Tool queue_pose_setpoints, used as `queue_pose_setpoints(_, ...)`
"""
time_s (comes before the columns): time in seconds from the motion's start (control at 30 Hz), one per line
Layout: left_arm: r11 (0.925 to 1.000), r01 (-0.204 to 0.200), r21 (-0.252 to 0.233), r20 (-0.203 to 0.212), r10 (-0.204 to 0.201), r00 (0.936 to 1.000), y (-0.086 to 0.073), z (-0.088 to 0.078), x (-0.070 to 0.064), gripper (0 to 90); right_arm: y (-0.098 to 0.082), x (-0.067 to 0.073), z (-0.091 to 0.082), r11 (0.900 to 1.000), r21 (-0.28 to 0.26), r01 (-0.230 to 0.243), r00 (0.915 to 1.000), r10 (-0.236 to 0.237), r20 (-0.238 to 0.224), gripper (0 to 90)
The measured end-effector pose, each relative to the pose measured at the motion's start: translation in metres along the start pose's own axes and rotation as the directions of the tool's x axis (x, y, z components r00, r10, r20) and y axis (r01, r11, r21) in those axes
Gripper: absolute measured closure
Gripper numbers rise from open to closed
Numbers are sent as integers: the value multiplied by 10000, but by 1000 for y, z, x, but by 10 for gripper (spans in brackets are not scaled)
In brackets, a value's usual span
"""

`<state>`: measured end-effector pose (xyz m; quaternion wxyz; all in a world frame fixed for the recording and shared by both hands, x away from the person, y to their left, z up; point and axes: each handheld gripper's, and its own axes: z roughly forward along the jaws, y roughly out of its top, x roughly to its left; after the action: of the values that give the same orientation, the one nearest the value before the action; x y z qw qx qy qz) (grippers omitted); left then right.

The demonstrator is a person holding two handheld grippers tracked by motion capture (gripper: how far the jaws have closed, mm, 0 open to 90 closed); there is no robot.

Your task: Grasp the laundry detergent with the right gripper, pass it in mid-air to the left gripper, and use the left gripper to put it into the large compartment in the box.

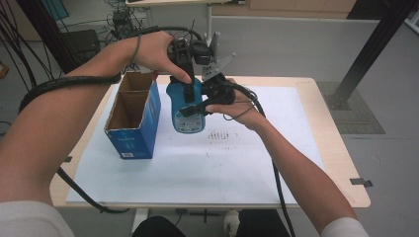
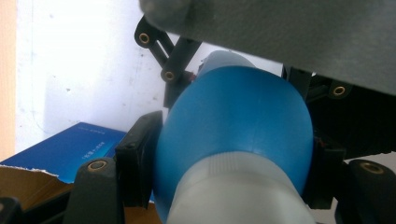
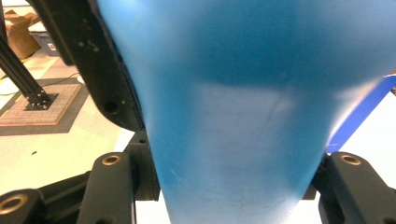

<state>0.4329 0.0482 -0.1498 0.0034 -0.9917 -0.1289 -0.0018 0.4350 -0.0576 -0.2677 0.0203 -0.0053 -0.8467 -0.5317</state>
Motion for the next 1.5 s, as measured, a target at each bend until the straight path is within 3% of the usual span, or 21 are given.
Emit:
queue_pose_setpoints(0.7,10000,30,-6,-42,-30,10000,0,0,0,351,-1,0,-1,10000,-39,-26,10000,27,87,419)
queue_pose_setpoints(0.77,10000,28,3,-53,-28,10000,0,0,-1,352,-1,3,-3,9988,205,-450,9989,448,102,418)
queue_pose_setpoints(1.37,10000,37,75,-118,-36,9999,0,0,-3,353,-1,4,-3,9986,122,-511,9987,511,-7,410)
queue_pose_setpoints(1.5,10000,58,78,-147,-57,9999,1,0,-3,353,-2,0,-2,9999,-42,-132,9999,132,70,404)
